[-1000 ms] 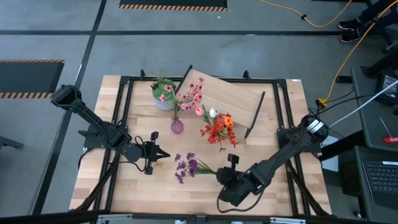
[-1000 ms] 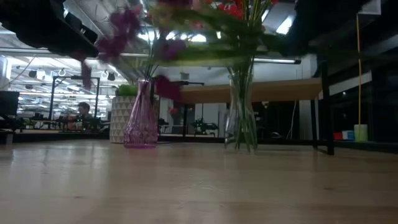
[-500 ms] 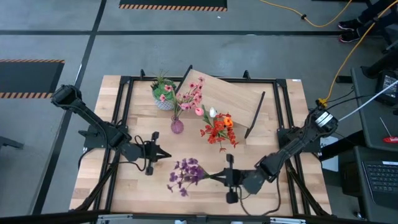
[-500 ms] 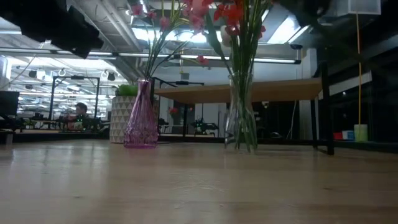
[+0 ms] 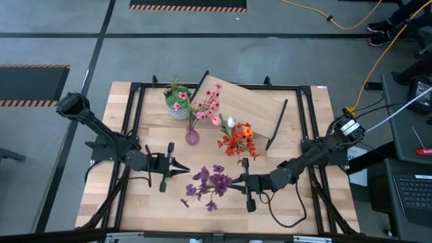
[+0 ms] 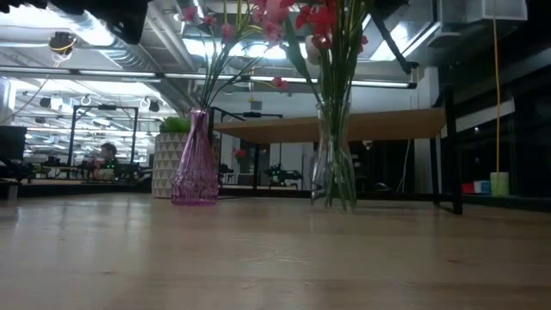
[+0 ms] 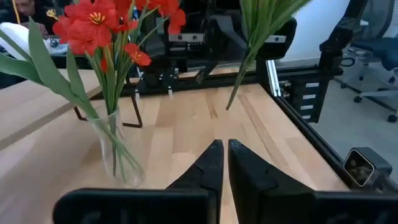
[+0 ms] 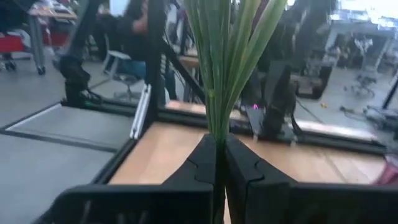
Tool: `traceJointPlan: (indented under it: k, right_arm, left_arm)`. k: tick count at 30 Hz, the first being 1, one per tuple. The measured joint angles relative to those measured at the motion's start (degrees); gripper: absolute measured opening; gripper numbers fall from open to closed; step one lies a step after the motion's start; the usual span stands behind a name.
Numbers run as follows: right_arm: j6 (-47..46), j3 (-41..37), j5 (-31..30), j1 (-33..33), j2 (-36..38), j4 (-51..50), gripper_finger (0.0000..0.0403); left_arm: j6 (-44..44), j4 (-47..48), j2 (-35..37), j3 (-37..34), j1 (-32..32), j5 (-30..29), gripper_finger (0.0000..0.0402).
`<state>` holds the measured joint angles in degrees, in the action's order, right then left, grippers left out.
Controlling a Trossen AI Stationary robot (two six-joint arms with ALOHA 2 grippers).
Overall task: Pick and place flowers into a vace then onto a shelf
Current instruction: Put the purple flowers into the pink vase
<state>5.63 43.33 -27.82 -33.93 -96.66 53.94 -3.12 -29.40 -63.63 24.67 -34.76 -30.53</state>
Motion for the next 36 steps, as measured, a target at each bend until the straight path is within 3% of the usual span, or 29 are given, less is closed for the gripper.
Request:
traceJointPlan:
  k: [8,19,26,36]
  right_arm:
    - [6.6,0.0,4.6,2.3,-2.3,10.6,0.0008]
    - [5.1,0.0,7.0,5.0,-8.5,18.8,0.0008]
    - [3.9,0.5,7.0,5.6,-10.0,23.5,0.0008]
    - [7.3,7.6,7.6,5.5,-14.3,19.7,0.0008]
  left_arm:
    - [0.0,-8.9,-5.4,0.0,1.0,-0.4,0.0085]
    - [1.2,-23.3,-13.8,2.3,2.4,-1.4,0.0212]
    - [1.4,-23.1,-17.9,7.3,3.1,-0.9,0.0227]
    - [5.2,-22.7,-25.0,14.1,3.7,3.0,0.0224]
